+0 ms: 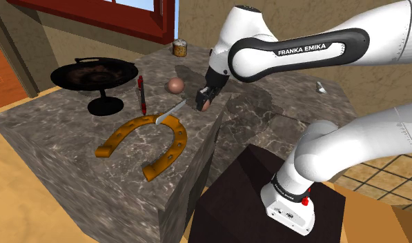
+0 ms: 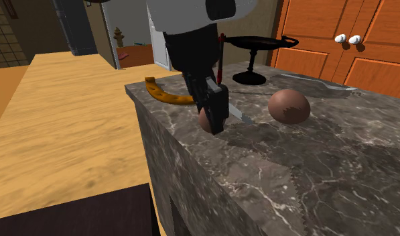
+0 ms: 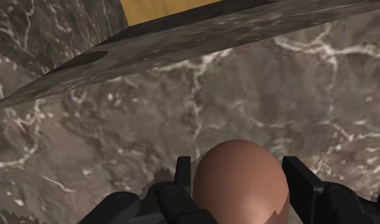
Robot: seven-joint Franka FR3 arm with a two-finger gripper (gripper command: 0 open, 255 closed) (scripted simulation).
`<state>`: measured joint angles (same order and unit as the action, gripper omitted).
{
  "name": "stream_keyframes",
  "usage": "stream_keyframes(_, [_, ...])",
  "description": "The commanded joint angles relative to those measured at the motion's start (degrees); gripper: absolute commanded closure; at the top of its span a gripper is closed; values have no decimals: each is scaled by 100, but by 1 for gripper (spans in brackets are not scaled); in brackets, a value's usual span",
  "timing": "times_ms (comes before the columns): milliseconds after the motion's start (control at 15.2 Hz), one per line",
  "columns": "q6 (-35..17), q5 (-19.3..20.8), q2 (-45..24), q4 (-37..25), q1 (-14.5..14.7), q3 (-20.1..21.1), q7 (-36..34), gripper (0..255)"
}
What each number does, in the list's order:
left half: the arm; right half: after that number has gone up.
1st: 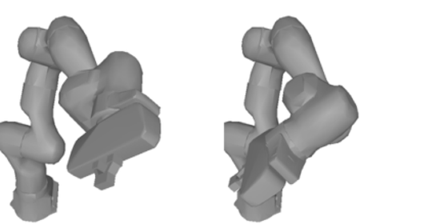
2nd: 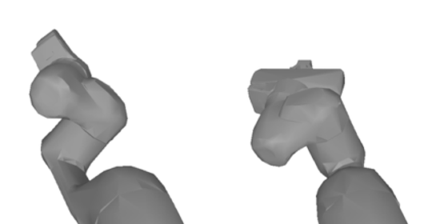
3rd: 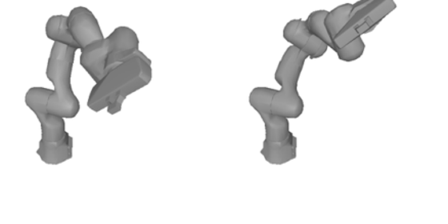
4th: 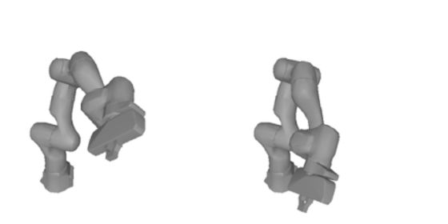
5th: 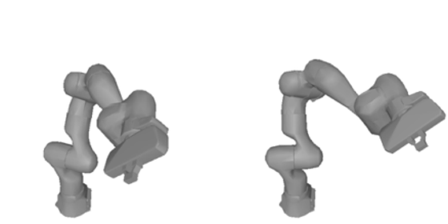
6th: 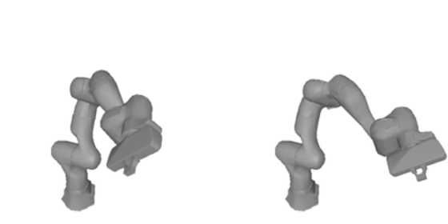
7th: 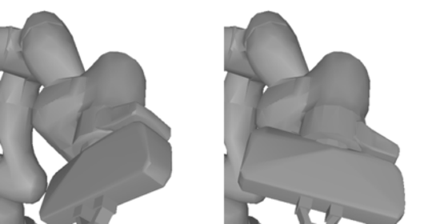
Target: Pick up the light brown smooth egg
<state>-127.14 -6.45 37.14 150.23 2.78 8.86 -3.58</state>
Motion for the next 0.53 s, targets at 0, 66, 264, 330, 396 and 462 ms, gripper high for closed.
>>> stream_keyframes(0, [14, -4, 22, 18, 6, 10, -15, 255])
stream_keyframes(66, [99, 2, 44, -45, 3, 3, -16, 255])
stream_keyframes(264, [350, 20, 97, -244, -5, -17, -19, 255])
stream_keyframes(330, [432, 26, 111, -312, -8, -23, -21, 255])
stream_keyframes(396, [514, 32, 124, -381, -10, -30, -22, 255])
stream_keyframes(462, [595, 37, 135, -451, -13, -36, -23, 255])
